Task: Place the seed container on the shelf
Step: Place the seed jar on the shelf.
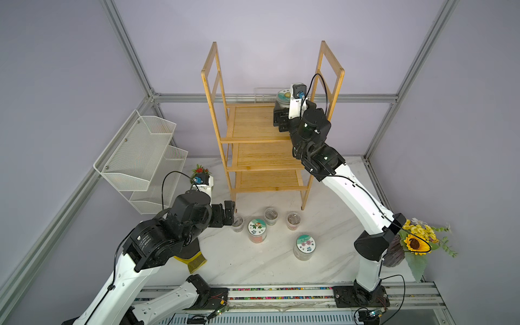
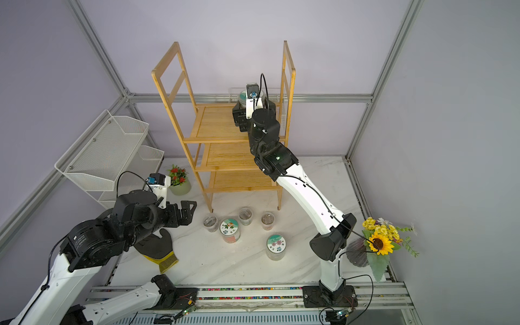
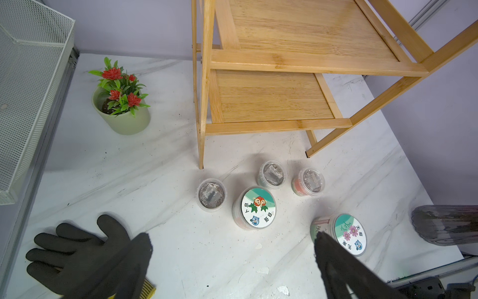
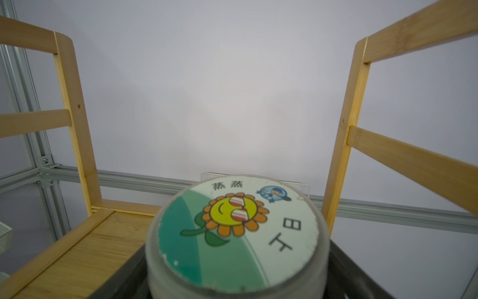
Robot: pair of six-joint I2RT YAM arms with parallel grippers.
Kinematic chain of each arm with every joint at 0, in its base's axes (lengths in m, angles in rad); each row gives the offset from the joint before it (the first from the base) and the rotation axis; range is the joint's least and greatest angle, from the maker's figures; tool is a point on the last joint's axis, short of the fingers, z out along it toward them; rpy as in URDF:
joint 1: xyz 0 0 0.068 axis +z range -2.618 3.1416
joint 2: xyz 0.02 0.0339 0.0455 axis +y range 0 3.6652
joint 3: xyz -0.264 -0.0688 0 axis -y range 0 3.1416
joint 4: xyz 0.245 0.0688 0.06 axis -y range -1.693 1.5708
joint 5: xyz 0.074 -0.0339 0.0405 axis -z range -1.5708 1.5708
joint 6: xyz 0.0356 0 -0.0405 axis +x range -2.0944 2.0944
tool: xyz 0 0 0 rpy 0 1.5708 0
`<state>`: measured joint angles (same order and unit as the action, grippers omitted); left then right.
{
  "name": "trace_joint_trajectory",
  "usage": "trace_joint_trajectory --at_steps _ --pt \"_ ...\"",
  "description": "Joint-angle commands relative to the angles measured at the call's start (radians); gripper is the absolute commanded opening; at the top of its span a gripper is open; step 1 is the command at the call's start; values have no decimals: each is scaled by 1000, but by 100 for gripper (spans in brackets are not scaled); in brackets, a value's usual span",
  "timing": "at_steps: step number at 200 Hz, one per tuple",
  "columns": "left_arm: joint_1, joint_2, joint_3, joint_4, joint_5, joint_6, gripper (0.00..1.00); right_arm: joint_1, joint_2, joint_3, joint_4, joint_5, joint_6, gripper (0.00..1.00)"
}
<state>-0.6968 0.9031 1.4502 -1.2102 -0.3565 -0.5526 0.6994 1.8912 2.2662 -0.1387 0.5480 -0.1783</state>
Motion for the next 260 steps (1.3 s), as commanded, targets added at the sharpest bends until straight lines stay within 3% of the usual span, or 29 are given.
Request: trace_joint_trajectory --at_steps 1,260 --pt "10 -16 -6 37 -18 24 100 -19 -26 13 -9 -41 43 67" --pt "18 7 -20 47 9 31 99 -77 -139 -184 -13 -83 114 74"
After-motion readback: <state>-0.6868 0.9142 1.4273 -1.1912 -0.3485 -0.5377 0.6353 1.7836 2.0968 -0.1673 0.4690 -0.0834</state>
